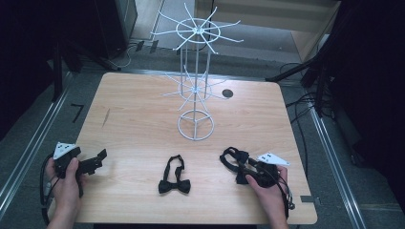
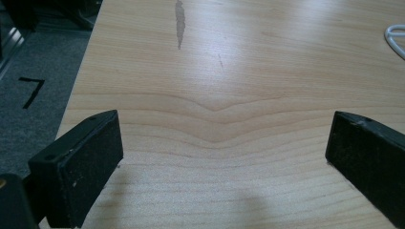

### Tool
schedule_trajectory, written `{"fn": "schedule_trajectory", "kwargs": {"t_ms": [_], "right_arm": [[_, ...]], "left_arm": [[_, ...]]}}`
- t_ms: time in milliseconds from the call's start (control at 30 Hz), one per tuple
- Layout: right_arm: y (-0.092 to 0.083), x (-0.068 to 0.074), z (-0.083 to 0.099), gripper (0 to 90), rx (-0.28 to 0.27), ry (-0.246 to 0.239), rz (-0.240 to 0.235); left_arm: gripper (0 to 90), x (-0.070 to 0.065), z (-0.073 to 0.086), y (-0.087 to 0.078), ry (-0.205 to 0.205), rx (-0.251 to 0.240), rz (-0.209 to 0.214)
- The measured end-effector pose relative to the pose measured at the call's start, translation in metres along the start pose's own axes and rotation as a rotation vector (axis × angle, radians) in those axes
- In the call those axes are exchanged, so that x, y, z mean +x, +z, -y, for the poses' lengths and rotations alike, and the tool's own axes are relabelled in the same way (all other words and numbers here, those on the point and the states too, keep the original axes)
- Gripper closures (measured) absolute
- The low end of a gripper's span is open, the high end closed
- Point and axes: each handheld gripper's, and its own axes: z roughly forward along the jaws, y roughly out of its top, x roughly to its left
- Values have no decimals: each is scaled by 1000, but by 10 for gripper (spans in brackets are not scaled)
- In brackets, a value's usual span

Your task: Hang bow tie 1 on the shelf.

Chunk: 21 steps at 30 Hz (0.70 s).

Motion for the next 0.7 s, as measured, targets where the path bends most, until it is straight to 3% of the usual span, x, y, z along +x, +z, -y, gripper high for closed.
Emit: {"fn": "schedule_trajectory", "kwargs": {"t_ms": [233, 467, 700], "right_arm": [[3, 1, 0, 632, 22, -6, -8], [4, 2, -1, 726, 33, -40, 23], [6, 4, -3, 755, 37, -85, 38]], "left_arm": [[0, 0, 0, 0, 0, 0, -1], [0, 0, 0, 0, -1, 0, 1], [0, -1, 0, 0, -1, 3, 6]]}}
